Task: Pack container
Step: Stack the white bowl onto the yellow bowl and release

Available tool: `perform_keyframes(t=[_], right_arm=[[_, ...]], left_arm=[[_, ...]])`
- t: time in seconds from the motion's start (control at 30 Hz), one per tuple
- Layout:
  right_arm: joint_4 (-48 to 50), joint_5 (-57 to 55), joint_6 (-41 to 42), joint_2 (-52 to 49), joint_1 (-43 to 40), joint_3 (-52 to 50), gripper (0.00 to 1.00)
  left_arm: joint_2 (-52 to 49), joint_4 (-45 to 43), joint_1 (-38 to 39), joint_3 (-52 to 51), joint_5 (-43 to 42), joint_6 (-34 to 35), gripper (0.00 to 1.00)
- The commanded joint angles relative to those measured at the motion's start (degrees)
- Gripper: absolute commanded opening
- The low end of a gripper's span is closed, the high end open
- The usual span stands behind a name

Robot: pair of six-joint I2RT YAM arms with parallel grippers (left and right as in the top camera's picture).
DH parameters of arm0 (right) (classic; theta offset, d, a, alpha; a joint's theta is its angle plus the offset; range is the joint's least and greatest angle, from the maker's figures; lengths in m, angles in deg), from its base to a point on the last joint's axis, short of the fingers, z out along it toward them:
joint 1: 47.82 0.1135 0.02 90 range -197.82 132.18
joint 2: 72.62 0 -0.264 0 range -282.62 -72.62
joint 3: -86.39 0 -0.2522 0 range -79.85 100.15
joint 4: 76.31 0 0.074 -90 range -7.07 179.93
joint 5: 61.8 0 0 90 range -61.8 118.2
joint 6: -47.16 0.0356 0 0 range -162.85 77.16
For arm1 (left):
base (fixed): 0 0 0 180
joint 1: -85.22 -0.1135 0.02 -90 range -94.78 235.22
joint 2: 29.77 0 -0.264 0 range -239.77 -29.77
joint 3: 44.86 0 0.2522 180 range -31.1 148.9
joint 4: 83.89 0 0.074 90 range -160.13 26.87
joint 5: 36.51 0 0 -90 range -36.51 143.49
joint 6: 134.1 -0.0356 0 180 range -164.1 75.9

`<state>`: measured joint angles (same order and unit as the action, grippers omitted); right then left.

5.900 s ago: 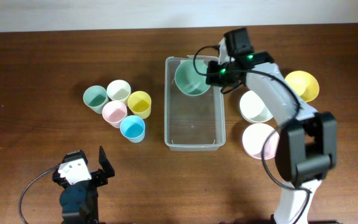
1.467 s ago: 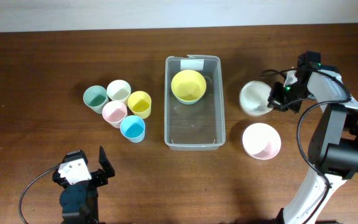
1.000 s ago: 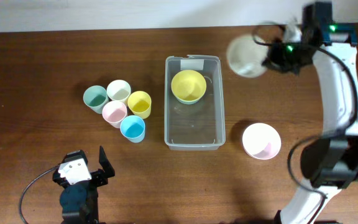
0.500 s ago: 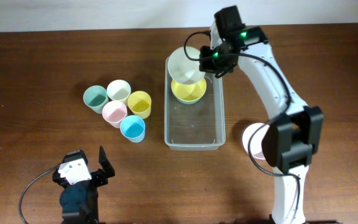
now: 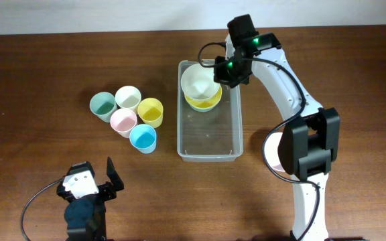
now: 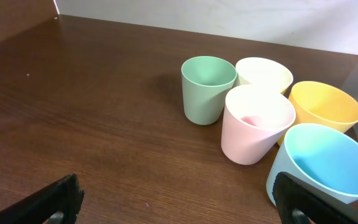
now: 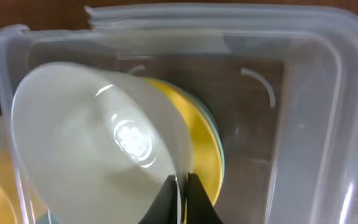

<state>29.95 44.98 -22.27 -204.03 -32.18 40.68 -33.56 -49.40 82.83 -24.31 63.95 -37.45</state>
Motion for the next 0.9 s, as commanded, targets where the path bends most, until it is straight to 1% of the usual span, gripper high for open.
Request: perform_keyframes(t=[0.0, 0.17, 0.3, 0.33, 0.37, 0.4, 0.43, 0.47, 0.63, 0.67, 0.77, 0.83, 0.87], right_arm=[[-0.4, 0.1, 0.1, 0.4, 0.1, 0.2, 0.04], [-0.8, 0.2, -0.8, 0.7, -1.0, 0.6, 0.04], [-3.3, 4.6, -1.1, 1.1, -2.4, 0.6, 0.04], [-3.8, 5.4, -2.5, 1.2, -2.7, 0.6, 0.04], [-4.8, 5.3, -4.3, 1.8, -3.1, 0.6, 0.07], [-5.4, 5.3, -5.4, 2.3, -3.4, 0.6, 0.22], [-6.1, 5.2, -6.4, 3.2, -4.0, 0.6, 0.32], [-6.7, 5.1, -6.9, 4.1, -4.6, 0.6, 0.35], [-11.2, 5.0, -8.5, 12.5, -9.7, 0.6, 0.36], [-12.4, 4.3, -9.0, 14.2, -10.7, 0.6, 0.38], [-17.2, -0.7, -9.2, 18.0, -12.9, 0.6, 0.40], [-25.0, -7.8, -9.2, 20.5, -14.6, 0.5, 0.45], [-26.9, -9.1, -9.2, 20.6, -15.0, 0.5, 0.47]], left_arm=[[0.4, -0.1, 0.0, -0.4, -0.6, 0.1, 1.00], [0.4, -0.1, 0.0, -0.4, -0.6, 0.1, 1.00], [0.4, -0.1, 0.0, -0.4, -0.6, 0.1, 1.00], [0.4, -0.1, 0.0, -0.4, -0.6, 0.1, 1.00], [0.4, -0.1, 0.0, -0.4, -0.6, 0.1, 1.00], [0.4, -0.1, 0.0, -0.4, -0.6, 0.1, 1.00], [0.4, -0.1, 0.0, -0.4, -0.6, 0.1, 1.00], [0.4, -0.1, 0.0, -0.4, -0.6, 0.1, 1.00], [0.4, -0.1, 0.0, -0.4, -0.6, 0.1, 1.00], [0.4, -0.1, 0.0, -0.4, -0.6, 0.1, 1.00], [0.4, -0.1, 0.0, -0.4, -0.6, 0.1, 1.00], [0.4, -0.1, 0.0, -0.4, -0.6, 0.1, 1.00], [0.4, -0.1, 0.0, -0.4, -0.6, 0.1, 1.00]])
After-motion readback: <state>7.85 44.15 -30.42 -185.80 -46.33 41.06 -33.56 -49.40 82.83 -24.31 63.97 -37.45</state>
